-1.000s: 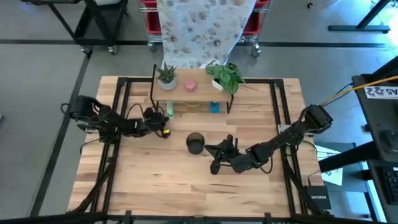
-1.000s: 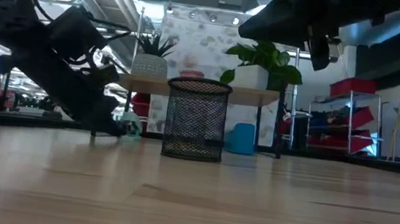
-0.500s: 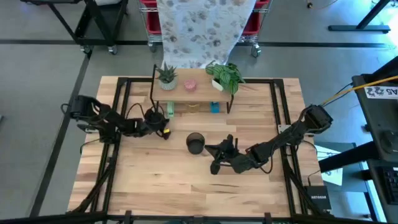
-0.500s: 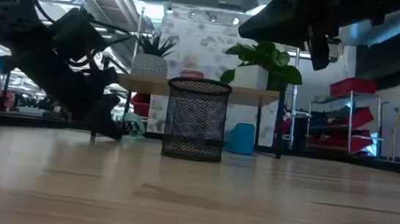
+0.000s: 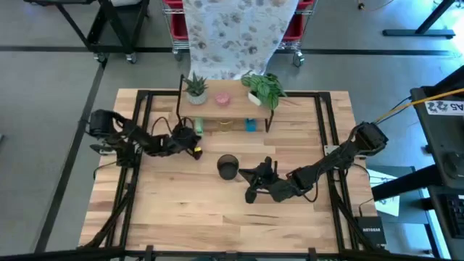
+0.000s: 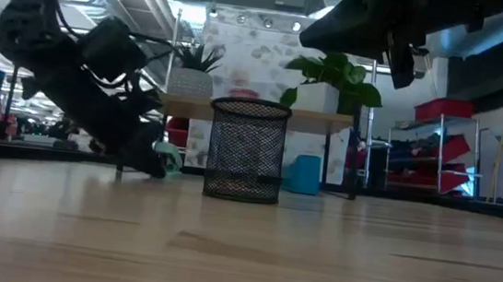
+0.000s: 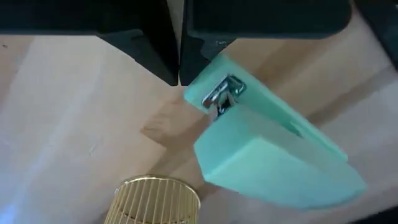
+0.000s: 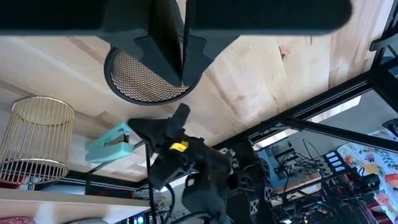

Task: Stock shelves
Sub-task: Put the light blue stapler under the shelf

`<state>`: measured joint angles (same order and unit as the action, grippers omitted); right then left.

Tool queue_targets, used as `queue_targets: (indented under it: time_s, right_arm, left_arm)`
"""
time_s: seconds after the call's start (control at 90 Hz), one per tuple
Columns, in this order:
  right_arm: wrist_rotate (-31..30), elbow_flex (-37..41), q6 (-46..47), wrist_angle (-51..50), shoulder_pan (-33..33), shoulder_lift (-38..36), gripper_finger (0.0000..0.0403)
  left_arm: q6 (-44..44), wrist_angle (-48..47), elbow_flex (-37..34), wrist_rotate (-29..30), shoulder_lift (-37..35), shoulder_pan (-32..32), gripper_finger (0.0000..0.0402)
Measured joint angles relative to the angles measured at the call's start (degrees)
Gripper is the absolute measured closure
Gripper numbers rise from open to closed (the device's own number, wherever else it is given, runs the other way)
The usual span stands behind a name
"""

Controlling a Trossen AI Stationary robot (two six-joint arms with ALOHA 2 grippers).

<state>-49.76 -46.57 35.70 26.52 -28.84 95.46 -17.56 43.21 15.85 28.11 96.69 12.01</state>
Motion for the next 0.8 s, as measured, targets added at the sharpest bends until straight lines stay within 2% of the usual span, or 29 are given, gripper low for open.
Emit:
queue_targets:
  time_s: [0.322, 0.578, 0.8]
  right_arm:
    - [0.9, 0.0, 0.0, 0.0, 0.0, 0.0, 0.0403]
    - [1.6, 0.0, 0.0, 0.3, 0.0, 0.0, 0.0403]
    - [1.7, 0.0, 0.0, 0.3, 0.0, 0.0, 0.0403]
  left_arm:
    - [3.3, -0.8, 2.0, 11.3, 1.1, 0.6, 0.0402]
    - [2.7, -1.1, 1.9, 9.5, 1.1, -1.9, 0.0402]
    - [-1.7, -2.6, 1.9, 9.0, 0.9, -8.1, 0.0402]
